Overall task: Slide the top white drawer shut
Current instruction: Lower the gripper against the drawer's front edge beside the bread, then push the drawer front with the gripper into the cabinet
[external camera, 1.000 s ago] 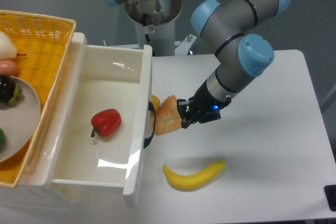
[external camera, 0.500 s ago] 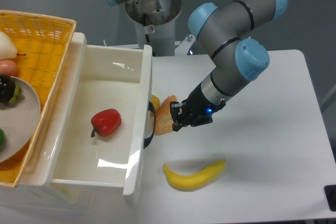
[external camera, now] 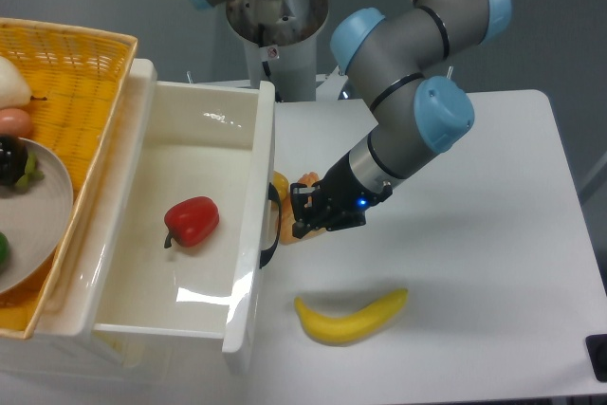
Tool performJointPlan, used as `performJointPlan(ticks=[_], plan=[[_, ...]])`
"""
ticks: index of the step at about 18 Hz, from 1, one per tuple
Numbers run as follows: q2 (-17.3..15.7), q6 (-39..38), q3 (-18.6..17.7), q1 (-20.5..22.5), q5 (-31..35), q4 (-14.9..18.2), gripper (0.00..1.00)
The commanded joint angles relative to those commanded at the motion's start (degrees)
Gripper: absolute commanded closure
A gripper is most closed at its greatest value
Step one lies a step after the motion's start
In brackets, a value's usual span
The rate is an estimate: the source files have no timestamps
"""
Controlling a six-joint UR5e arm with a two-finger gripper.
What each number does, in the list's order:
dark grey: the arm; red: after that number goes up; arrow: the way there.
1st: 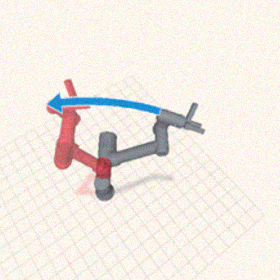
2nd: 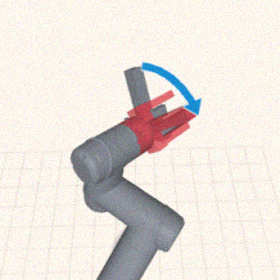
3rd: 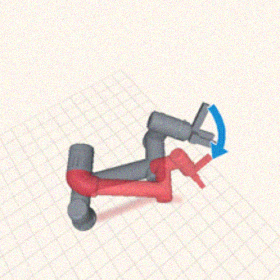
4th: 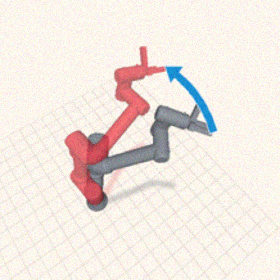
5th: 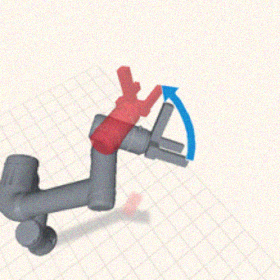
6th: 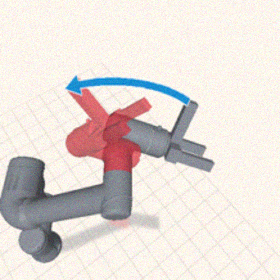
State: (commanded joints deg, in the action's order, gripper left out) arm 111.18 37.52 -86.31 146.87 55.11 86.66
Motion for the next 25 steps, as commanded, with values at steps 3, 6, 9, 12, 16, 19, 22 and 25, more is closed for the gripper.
performJointPlan(ticks=[3, 6, 9, 12, 16, 19, 22, 25], plan=[[-0.1, 0.2, -0.1, 0.0, 0.0, 0.4, 0.89], [-0.2, 0.2, -0.1, -0.2, -0.2, 0.7, 0.89], [-0.3, 0.2, 0.0, -0.4, -0.5, 0.9, 0.89], [-0.3, 0.2, 0.0, -0.6, -0.6, 0.9, 0.89], [-0.8, 0.2, 0.0, -0.7, -0.9, 1.7, 0.9], [-1.1, 0.2, 0.0, -1.1, -1.0, 2.1, 0.89], [-1.1, 0.2, 0.0, -1.8, -1.0, 2.2, 0.89], [-1.1, 0.1, 0.0, -2.3, -1.0, 2.2, 0.89]])
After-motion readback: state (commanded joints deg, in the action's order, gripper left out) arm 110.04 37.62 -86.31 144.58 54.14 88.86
